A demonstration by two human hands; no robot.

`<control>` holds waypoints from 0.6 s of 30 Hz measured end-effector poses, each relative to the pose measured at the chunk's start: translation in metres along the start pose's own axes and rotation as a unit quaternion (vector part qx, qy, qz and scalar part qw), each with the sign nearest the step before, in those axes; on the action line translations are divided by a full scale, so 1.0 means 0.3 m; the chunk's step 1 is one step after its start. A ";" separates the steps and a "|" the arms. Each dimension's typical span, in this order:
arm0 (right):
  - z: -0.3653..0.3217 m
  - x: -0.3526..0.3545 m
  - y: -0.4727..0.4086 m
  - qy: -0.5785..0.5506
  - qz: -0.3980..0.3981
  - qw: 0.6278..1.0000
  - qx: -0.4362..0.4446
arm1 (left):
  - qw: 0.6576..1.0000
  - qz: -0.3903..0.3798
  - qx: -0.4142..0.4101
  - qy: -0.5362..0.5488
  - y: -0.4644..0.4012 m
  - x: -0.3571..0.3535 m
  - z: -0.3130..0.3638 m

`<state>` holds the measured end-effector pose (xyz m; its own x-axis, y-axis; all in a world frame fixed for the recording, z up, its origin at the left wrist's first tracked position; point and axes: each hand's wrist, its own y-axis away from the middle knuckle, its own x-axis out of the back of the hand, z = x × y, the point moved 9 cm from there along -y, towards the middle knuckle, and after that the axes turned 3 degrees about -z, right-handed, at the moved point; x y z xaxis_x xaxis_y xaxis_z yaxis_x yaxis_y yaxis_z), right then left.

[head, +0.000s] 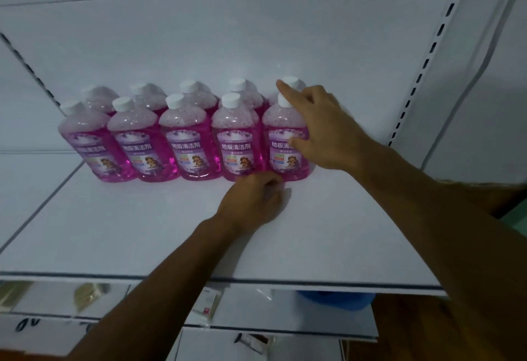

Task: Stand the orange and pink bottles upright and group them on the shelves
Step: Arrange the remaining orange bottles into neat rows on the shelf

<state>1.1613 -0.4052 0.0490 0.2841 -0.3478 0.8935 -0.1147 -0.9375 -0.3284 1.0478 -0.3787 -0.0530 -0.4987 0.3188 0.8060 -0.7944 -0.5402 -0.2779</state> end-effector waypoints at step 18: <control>-0.873 -0.234 -0.016 0.132 -0.061 0.981 0.130 | 0.946 -0.030 0.214 -0.240 0.663 0.534 -0.389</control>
<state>0.8926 -0.3739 0.0680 0.0201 -0.2498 0.9681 0.1605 -0.9549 -0.2497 0.7694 -0.3442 -0.0402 -0.1604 0.0234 0.9868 -0.5524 -0.8306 -0.0700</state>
